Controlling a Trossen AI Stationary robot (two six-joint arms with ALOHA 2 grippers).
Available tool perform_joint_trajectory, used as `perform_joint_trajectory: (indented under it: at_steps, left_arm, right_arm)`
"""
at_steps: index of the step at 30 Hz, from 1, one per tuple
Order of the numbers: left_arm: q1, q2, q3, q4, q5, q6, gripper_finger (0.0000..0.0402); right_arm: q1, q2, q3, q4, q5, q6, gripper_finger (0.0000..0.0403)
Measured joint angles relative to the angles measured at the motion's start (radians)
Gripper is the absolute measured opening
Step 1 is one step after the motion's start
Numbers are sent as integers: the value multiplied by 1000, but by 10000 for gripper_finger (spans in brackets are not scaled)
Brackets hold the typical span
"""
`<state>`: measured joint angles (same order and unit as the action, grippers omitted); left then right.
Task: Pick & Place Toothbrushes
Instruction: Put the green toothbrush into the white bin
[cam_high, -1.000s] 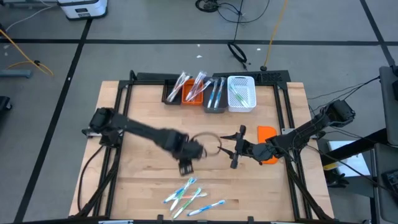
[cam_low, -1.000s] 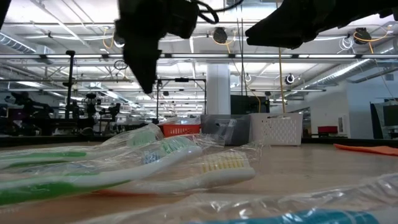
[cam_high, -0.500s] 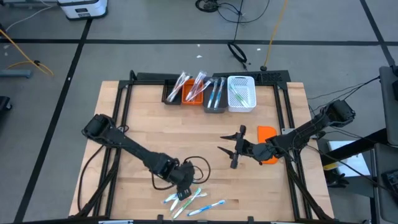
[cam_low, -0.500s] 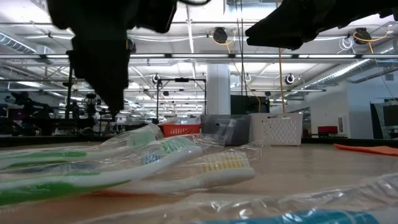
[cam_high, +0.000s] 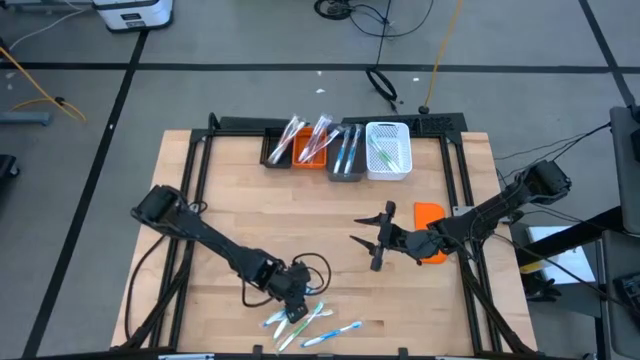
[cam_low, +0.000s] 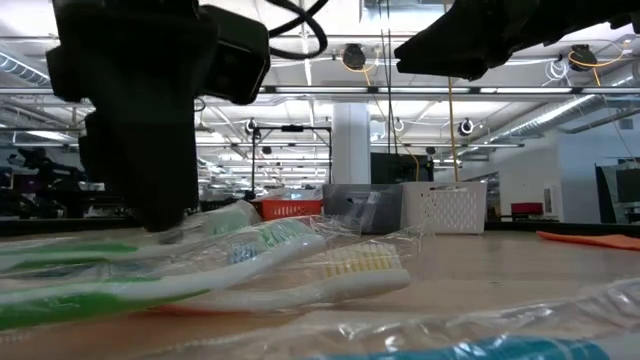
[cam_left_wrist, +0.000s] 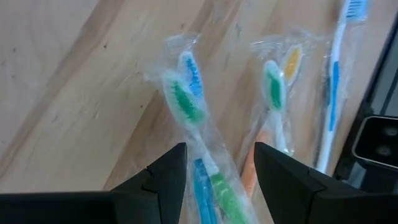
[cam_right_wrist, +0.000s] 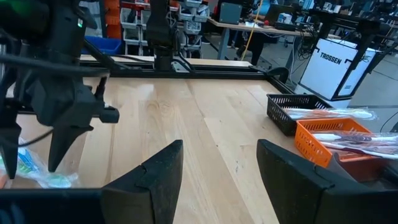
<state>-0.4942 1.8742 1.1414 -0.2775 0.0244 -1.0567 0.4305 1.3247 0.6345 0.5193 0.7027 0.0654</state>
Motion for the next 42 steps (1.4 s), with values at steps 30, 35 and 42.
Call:
perform_joint_trajectory:
  at_steps: [30, 35, 42]
  left_arm:
    - [41, 23, 18, 50, 1, 46, 1]
    - [57, -35, 21, 26, -49, 93, 1]
    - [77, -169, 20, -5, -278, 214, 0]
  right_arm:
    - [0, 0, 0, -1, 2, -2, 196]
    - [0, 0, 0, -1, 3, -2, 196]
    - [0, 0, 0, -2, 1, 1, 196]
